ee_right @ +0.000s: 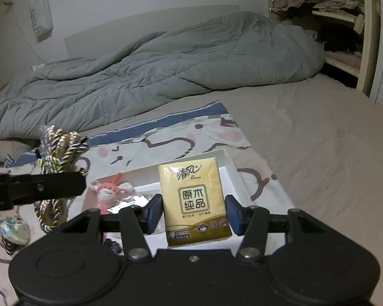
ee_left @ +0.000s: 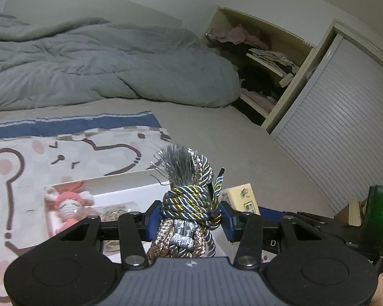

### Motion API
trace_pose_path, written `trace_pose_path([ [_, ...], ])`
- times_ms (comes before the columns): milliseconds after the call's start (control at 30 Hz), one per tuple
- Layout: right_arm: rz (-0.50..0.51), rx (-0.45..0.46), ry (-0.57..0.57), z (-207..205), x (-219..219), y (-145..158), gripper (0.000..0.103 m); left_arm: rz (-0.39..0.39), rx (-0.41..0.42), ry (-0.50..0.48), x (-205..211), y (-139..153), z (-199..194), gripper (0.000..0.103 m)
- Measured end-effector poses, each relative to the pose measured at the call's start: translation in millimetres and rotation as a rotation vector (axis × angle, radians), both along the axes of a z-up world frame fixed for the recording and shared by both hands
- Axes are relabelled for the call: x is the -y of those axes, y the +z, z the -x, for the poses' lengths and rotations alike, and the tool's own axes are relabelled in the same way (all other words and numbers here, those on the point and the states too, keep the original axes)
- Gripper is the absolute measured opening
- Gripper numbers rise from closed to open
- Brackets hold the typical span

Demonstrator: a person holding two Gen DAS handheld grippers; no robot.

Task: Organize objects
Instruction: 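Lift the tassel cord with the left gripper while the right carries the tissue pack toward the box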

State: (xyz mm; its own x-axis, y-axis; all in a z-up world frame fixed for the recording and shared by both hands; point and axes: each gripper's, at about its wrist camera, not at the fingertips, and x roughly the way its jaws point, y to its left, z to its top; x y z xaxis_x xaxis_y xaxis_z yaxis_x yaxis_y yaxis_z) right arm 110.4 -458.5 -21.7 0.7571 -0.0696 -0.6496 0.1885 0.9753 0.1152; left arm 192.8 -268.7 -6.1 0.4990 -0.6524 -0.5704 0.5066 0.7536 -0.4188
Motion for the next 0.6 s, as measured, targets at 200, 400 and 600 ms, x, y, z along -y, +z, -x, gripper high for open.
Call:
trace_pose_path([
  [200, 0.017, -0.003, -0.021, -21.7, 25.1, -7.0, 0.054, 0.035, -0.030, 0.017, 19.2, -13.4, -28.1, 0.049],
  [400, 0.022, -0.011, 0.007, -48.0, 37.7, -22.5, 0.054, 0.128, -0.139, 0.028, 28.0, -51.6, -56.3, 0.049],
  [600, 0.040, -0.064, 0.039, -75.3, 44.9, -48.3, 0.054, 0.177, -0.221, 0.039, 47.9, -94.4, -81.1, 0.049],
])
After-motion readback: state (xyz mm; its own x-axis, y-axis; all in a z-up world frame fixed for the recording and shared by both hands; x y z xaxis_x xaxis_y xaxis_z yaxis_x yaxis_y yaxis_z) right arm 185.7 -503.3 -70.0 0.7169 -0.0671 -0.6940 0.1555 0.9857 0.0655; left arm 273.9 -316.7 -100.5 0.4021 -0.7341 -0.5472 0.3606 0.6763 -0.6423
